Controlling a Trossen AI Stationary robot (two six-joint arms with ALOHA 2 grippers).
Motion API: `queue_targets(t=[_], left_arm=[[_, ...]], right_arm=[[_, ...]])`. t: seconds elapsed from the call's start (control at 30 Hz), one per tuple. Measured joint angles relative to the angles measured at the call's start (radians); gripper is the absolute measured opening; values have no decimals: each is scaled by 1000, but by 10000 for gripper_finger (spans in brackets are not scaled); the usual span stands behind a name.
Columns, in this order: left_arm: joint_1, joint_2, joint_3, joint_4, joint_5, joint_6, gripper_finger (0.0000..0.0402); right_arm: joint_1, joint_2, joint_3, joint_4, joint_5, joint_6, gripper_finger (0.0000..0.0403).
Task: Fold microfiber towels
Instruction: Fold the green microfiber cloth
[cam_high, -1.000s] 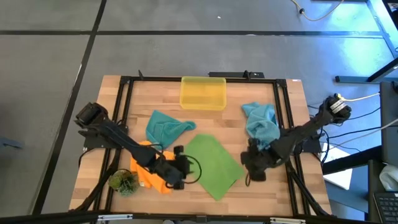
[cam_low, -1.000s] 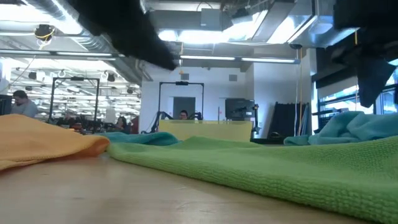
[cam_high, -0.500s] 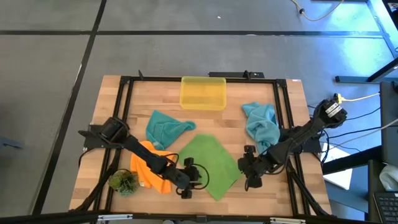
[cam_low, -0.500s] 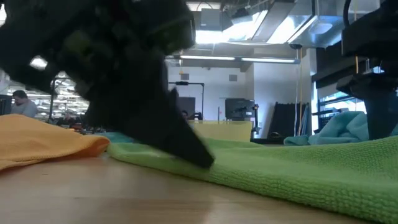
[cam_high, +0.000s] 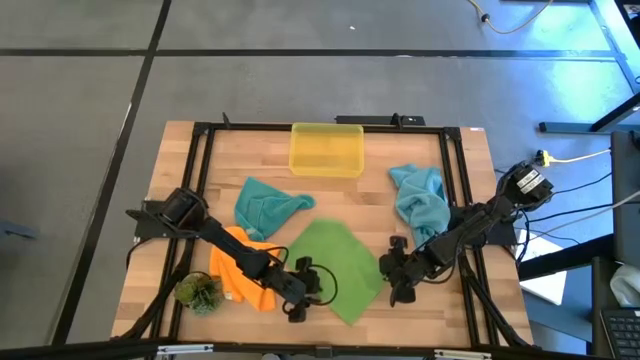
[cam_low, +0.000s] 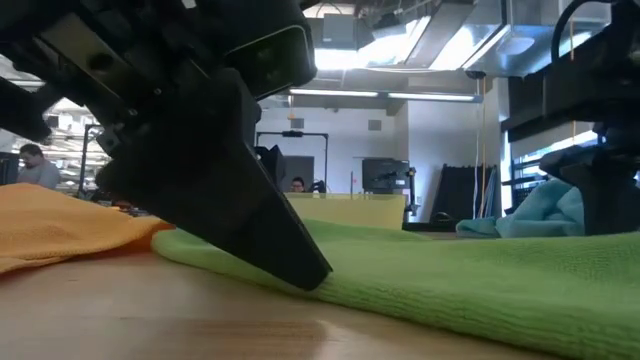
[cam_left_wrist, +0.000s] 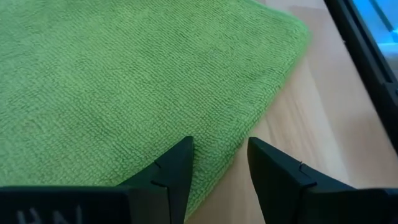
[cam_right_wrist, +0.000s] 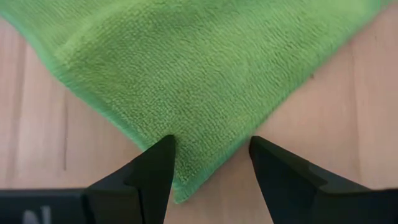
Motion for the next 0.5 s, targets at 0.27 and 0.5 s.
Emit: queue_targets(t=[0.27,0.5], left_arm=[[-1,0,0,-8,52,-1,149],[-1,-39,10,26,-3,78,149]], right_arm=[[0,-8,8,-115,0,11,214],[-7,-8,8,-138,11,7,214]])
